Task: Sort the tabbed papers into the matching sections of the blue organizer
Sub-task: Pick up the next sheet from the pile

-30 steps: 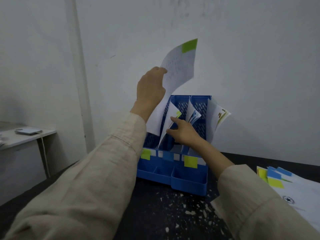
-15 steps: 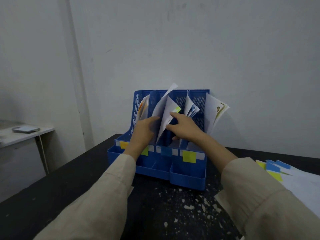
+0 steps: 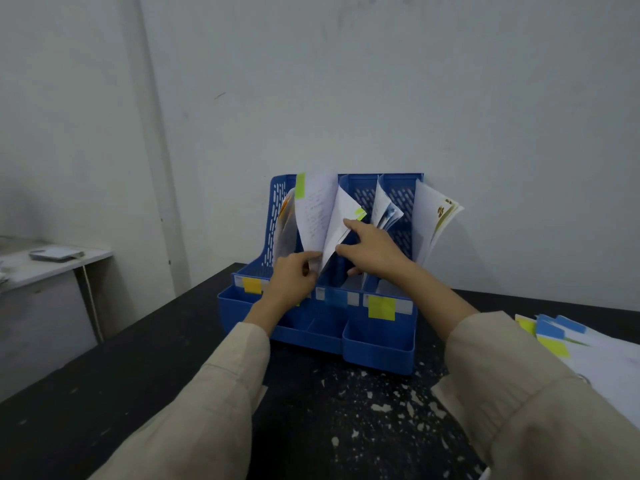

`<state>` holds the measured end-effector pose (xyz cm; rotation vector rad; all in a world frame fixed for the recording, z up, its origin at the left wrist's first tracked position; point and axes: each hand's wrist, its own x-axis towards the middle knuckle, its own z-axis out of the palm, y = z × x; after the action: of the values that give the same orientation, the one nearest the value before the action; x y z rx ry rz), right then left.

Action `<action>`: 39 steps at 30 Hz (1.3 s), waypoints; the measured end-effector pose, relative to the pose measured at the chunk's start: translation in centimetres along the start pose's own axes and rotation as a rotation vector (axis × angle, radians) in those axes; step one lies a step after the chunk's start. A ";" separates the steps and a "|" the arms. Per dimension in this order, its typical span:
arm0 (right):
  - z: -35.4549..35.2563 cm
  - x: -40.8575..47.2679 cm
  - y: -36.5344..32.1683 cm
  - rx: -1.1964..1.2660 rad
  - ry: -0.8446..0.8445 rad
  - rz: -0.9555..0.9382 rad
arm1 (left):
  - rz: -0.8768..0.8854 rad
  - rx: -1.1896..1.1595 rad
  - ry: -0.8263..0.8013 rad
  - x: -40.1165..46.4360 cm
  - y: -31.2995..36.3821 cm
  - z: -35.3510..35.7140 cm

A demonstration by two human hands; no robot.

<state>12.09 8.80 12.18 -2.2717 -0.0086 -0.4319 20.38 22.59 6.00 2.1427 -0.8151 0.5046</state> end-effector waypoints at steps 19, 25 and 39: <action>1.0 0.5 0.0 -0.040 0.018 -0.088 | -0.235 0.120 -0.060 1.4 1.1 0.9; 1.1 0.0 -0.1 -0.018 0.012 -0.159 | -0.225 0.056 -0.205 1.3 1.0 -0.1; -4.5 -10.5 5.0 -0.121 0.039 -0.198 | 0.137 -0.088 0.302 -4.3 7.8 0.2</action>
<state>1.59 3.51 8.08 -2.3909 -0.1932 -0.5950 11.96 20.22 7.42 1.8795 -0.7983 0.8255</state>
